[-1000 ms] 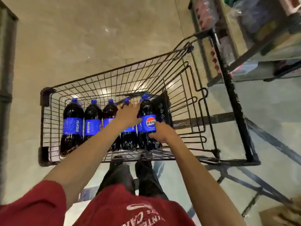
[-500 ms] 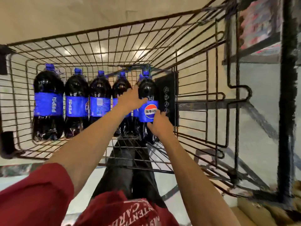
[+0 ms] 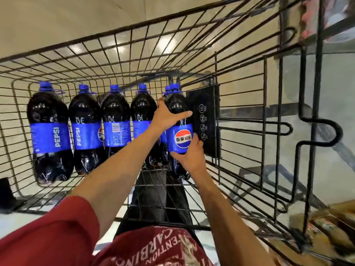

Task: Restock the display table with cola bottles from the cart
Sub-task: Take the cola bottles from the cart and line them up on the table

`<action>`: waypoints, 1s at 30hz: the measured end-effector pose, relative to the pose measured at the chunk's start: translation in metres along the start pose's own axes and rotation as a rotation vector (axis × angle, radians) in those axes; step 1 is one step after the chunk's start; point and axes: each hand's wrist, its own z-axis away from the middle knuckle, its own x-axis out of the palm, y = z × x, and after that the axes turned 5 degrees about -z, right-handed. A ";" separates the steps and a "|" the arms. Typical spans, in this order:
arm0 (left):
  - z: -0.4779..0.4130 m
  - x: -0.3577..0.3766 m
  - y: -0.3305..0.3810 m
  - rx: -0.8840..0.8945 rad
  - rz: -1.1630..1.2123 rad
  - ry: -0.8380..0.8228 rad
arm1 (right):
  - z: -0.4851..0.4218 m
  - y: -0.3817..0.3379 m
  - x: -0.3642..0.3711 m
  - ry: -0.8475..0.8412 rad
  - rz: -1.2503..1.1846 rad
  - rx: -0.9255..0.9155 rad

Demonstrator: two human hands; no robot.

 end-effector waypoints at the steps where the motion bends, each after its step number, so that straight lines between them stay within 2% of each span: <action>1: -0.002 0.002 -0.001 0.000 0.030 0.015 | 0.000 0.002 0.002 0.014 -0.011 -0.005; 6: -0.005 0.003 -0.005 0.005 0.114 0.025 | 0.000 0.005 0.005 0.043 -0.072 -0.017; 13: 0.001 -0.009 -0.025 0.009 0.294 0.082 | -0.018 0.011 0.009 -0.056 -0.222 0.026; 17: 0.007 -0.021 -0.032 0.062 0.274 0.069 | -0.019 0.013 0.006 -0.131 -0.293 0.029; 25: 0.040 -0.034 -0.025 0.091 0.258 0.097 | 0.005 0.003 -0.001 -0.092 -0.284 -0.073; 30: 0.084 -0.050 -0.015 0.170 0.295 0.239 | 0.037 -0.016 -0.021 -0.097 -0.212 -0.219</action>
